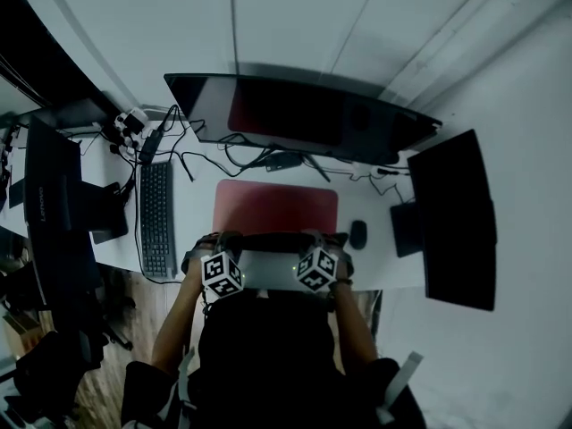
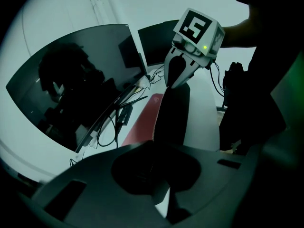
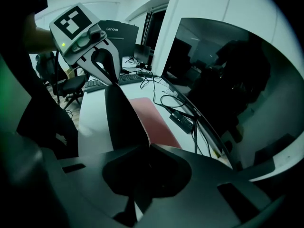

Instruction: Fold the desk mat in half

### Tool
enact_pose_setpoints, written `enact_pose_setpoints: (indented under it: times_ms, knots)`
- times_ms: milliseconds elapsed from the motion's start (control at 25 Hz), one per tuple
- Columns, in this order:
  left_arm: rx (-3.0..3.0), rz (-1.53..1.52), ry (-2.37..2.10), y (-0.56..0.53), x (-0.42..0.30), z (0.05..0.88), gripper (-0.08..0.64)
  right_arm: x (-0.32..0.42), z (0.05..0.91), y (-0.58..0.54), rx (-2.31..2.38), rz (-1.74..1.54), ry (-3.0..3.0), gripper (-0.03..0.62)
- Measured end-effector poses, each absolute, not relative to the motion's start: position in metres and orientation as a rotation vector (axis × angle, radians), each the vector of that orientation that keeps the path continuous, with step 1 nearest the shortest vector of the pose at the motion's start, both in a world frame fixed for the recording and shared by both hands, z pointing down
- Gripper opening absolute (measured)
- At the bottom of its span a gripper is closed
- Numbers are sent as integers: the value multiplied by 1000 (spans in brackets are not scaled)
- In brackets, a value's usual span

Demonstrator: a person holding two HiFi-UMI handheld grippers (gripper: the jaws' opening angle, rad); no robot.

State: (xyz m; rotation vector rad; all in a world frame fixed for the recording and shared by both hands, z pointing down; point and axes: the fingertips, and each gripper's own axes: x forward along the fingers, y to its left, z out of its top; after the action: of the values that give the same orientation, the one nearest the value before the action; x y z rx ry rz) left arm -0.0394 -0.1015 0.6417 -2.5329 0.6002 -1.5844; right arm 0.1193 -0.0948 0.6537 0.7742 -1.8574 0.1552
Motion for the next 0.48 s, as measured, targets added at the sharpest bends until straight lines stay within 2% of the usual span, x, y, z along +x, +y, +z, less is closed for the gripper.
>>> enact_pose_setpoints:
  times_ms: [480]
  knots:
    - [-2422, -1606, 827, -166, -30, 622, 17, 128, 635, -154, 760, 85, -1931, 18]
